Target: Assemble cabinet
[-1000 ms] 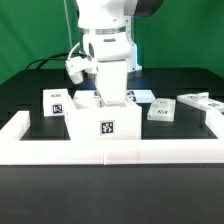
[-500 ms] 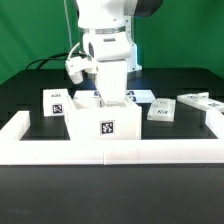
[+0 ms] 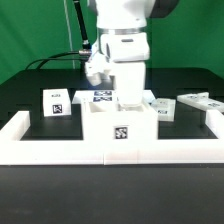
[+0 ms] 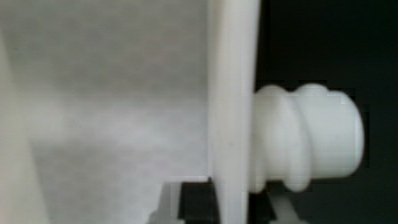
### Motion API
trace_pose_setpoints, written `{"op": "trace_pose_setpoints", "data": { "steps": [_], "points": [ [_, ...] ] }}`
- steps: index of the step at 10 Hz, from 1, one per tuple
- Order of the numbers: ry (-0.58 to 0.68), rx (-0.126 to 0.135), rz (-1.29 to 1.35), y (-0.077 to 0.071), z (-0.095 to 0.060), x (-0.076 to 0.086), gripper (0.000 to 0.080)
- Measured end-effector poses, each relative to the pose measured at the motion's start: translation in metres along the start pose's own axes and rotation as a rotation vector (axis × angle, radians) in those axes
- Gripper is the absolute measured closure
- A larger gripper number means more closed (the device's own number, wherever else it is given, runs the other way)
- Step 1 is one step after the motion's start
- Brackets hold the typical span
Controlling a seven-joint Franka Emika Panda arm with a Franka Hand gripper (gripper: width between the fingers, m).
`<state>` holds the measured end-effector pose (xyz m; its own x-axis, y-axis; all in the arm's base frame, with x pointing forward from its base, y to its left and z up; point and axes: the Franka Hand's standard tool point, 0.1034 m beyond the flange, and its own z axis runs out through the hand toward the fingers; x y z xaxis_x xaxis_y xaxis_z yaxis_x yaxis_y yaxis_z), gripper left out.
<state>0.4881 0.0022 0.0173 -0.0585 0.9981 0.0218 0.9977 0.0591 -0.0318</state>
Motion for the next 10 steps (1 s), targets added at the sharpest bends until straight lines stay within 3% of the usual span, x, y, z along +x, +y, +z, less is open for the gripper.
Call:
{"op": "trace_pose_setpoints", "data": {
  "steps": [4, 10],
  "points": [
    [0.006, -0.012, 0.124, 0.015, -0.001, 0.036, 0.0761],
    [0.01, -0.019, 0.153, 0.018, -0.001, 0.044, 0.0762]
  ]
}}
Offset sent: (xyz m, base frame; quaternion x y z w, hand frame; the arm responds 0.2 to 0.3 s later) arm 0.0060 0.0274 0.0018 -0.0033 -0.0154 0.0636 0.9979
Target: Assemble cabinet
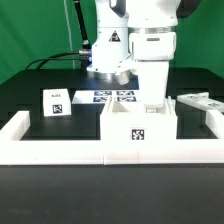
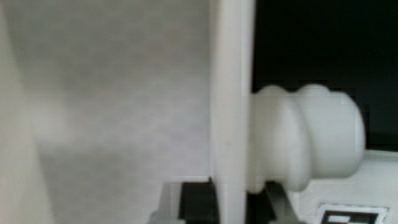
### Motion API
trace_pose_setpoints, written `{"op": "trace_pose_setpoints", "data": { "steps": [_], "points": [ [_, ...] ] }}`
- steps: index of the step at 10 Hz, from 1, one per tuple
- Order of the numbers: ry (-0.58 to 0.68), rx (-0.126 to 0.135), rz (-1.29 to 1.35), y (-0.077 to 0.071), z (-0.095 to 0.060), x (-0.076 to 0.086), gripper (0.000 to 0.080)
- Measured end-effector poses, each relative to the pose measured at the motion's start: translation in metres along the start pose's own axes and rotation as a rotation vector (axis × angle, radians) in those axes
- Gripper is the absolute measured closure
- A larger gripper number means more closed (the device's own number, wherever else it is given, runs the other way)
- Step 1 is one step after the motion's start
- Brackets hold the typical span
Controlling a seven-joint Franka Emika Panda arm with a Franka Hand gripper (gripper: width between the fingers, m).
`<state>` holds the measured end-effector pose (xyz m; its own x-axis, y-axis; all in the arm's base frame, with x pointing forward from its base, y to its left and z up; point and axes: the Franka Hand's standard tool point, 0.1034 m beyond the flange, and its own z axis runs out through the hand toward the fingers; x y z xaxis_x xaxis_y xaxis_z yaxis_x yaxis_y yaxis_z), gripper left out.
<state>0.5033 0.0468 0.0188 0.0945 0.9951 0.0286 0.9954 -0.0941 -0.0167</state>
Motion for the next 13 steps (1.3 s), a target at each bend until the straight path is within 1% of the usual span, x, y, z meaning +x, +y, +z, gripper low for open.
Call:
{"op": "trace_pose_setpoints", "data": {
  "steps": [3, 6, 8, 9, 13],
  "points": [
    [0.014, -0.005, -0.026, 0.006, -0.001, 0.033, 0.0762],
    [0.012, 0.012, -0.051, 0.013, 0.002, 0.049, 0.0762],
    [0.015, 0.01, -0.065, 0.011, 0.002, 0.063, 0.0762],
    [0.013, 0.01, -0.061, 0.01, 0.002, 0.067, 0.0762],
    [0.012, 0.011, -0.056, 0.011, 0.002, 0.066, 0.0754]
  ]
}}
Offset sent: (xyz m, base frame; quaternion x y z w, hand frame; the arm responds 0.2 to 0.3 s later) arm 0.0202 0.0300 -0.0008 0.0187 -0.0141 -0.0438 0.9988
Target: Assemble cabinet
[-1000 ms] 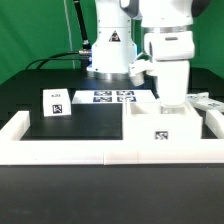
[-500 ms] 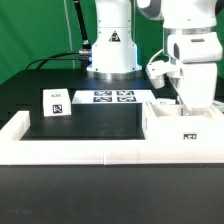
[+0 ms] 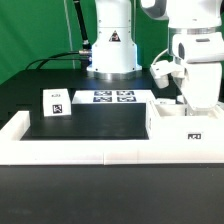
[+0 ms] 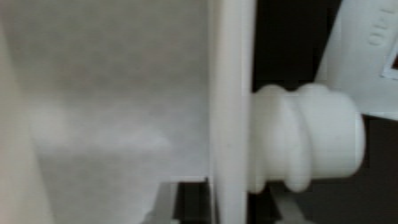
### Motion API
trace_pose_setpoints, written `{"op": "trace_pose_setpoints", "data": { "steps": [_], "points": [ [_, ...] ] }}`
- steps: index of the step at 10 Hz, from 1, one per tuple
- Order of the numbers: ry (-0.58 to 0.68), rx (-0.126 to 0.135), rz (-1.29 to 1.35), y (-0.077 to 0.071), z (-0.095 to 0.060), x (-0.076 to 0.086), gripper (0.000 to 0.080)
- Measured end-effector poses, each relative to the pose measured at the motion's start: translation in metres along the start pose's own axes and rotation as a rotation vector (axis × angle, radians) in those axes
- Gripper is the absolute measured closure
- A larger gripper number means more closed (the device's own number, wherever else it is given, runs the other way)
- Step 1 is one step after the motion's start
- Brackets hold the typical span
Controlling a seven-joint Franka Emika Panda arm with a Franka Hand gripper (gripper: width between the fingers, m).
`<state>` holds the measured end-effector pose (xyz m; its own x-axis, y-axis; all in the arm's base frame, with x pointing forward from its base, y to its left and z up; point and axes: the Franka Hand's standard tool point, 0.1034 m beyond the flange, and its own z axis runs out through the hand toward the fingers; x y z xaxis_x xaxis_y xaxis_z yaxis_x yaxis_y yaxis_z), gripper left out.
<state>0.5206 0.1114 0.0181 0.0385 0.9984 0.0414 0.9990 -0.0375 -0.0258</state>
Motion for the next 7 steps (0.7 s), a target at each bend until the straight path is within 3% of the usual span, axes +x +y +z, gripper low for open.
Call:
{"op": "trace_pose_setpoints", "data": {
  "steps": [2, 3, 4, 5, 6, 7],
  "points": [
    [0.0, 0.0, 0.001, 0.0, 0.0, 0.0, 0.0385],
    [0.0, 0.0, 0.001, 0.0, 0.0, -0.001, 0.0385],
    [0.0, 0.0, 0.002, 0.0, 0.0, -0.001, 0.0202],
    [0.002, -0.011, -0.001, -0.001, -0.003, -0.002, 0.0077],
    [0.0, -0.016, -0.002, -0.003, -0.01, -0.003, 0.0077],
    [-0.001, -0.026, -0.004, -0.002, -0.017, -0.002, 0.0016]
  ]
}}
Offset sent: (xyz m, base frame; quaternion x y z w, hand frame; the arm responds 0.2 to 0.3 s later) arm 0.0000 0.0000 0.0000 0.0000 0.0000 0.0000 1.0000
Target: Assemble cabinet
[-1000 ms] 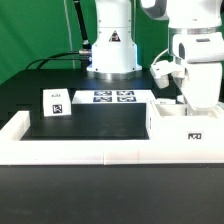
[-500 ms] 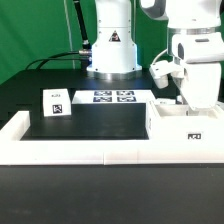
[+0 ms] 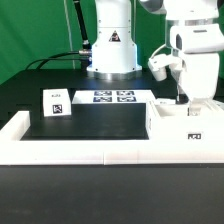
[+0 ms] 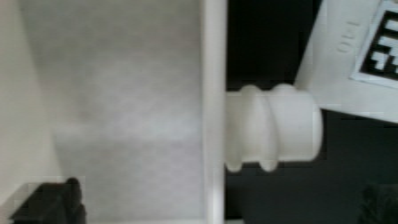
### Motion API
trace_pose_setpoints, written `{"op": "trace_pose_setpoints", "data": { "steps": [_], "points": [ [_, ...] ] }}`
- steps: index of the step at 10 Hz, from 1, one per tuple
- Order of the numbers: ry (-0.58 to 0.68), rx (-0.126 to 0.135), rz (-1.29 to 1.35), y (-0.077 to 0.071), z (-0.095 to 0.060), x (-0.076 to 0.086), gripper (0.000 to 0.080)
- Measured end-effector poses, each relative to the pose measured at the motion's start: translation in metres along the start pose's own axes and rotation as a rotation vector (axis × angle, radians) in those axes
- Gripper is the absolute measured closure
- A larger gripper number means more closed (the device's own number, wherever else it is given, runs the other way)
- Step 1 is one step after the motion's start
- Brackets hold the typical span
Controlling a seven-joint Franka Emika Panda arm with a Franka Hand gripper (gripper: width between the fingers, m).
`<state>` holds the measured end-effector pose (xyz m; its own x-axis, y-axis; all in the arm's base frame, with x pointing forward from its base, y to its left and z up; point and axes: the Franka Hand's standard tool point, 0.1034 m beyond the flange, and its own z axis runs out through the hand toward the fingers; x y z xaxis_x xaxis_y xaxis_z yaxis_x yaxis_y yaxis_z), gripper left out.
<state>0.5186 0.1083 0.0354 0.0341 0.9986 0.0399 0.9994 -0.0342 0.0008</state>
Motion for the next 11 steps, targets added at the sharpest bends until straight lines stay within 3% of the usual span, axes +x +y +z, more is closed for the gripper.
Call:
{"op": "trace_pose_setpoints", "data": {
  "steps": [2, 3, 5, 6, 11],
  "points": [
    [-0.005, -0.022, 0.005, -0.006, -0.022, 0.006, 0.0005],
    [-0.003, -0.036, -0.007, -0.019, -0.031, 0.008, 0.0002],
    [0.008, -0.061, -0.04, -0.052, -0.034, 0.013, 0.0002],
    [0.012, -0.066, -0.045, -0.061, -0.034, 0.016, 0.0002],
    [0.006, -0.054, -0.126, -0.065, -0.03, 0.011, 0.0002]
  ]
}}
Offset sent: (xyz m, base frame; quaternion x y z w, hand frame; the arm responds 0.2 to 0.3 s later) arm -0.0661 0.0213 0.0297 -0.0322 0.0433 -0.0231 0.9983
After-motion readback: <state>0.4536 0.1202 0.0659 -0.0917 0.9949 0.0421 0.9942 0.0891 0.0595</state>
